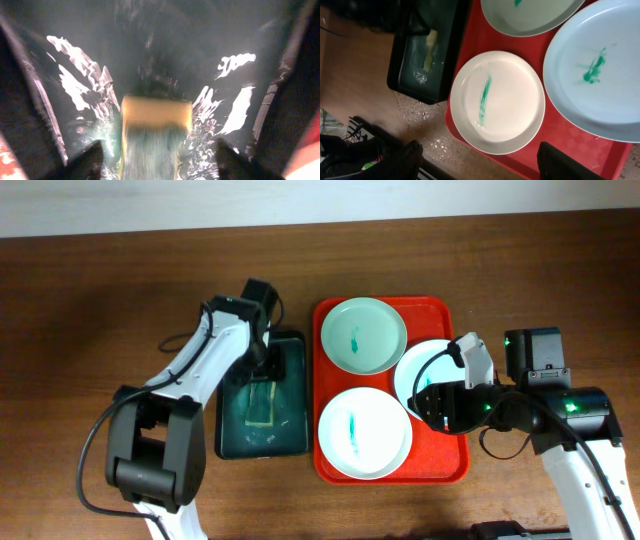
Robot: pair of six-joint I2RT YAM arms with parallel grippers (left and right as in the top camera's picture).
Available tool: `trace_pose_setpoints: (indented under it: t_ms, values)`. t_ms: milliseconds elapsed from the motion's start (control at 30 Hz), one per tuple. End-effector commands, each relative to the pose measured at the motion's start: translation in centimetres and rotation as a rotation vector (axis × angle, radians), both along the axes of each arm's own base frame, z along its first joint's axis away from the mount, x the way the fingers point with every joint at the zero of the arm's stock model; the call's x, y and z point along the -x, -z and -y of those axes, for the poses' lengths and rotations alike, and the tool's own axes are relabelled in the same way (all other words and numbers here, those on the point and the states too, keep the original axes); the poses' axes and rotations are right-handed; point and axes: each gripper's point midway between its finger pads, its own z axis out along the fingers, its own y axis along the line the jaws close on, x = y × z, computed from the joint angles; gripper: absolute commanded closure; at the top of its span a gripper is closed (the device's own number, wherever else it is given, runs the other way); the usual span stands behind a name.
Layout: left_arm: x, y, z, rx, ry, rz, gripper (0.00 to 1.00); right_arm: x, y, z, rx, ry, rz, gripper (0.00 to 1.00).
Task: Clean dirty plates on tray and stack at the side
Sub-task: 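Grasp the sponge with the left gripper and wet it in water, then grip the rim of the lower-right white plate with the right gripper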
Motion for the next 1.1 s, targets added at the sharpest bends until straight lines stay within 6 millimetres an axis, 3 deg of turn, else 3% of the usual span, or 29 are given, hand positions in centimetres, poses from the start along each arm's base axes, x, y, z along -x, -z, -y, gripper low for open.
trace_pose_setpoints:
  t_ms: [0,167,233,300,333,400,433,467,633,667,733,800,933,1067]
  values:
    - [0.6,-1.0,0.0,-0.013,0.007,-0.031,0.18,-0.1,-0.7,-0.3,-0.012,-0.01,0.013,0.25]
    - [3.7,0.2,-0.8,-0.036,0.005,-0.147,0.19,0.0,-0.7,-0.3,-0.012,-0.01,0.01,0.25]
    - [4.7,1.8,-0.9,-0.042,0.0,-0.165,0.23,0.2,-0.5,-0.3,-0.012,-0.01,-0.003,0.25]
    - [5.8,3.5,-0.7,-0.041,-0.009,-0.176,0.33,0.6,-0.3,-0.3,-0.011,-0.009,-0.026,0.25]
    - [6.4,4.4,-0.5,-0.028,-0.004,-0.185,0.41,0.7,-0.2,-0.3,-0.011,-0.009,-0.037,0.26]
    - [7.4,5.3,0.0,-0.002,0.001,-0.205,0.67,0.8,0.1,-0.3,-0.01,-0.009,-0.055,0.27]
    - [7.4,5.4,0.1,-0.004,0.005,-0.2,0.93,0.8,0.2,-0.3,-0.01,-0.009,-0.058,0.27]
    - [7.2,5.4,0.1,-0.002,0.005,-0.191,1.0,0.8,0.2,-0.3,-0.01,-0.009,-0.061,0.27]
    - [4.9,3.2,0.9,0.015,0.004,-0.146,1.0,0.7,0.3,-0.3,-0.01,-0.009,-0.066,0.28]
    - [4.5,2.5,1.0,0.017,0.004,-0.14,0.91,0.8,0.4,-0.2,-0.007,-0.008,-0.069,0.29]
    - [3.6,0.3,1.2,0.02,0.001,-0.131,0.51,1.0,0.9,0.4,0.034,0.009,-0.088,0.32]
    - [3.1,-0.8,1.3,0.022,0.001,-0.122,0.39,1.4,1.7,1.6,0.103,0.048,-0.12,0.33]
    - [3.2,-0.2,0.7,-0.012,0.003,-0.117,0.33,1.8,3.1,3.4,0.184,0.162,-0.203,0.36]
    - [3.5,1.7,0.9,-0.002,0.007,-0.109,0.39,2.5,5.0,3.4,0.192,0.158,-0.279,0.39]
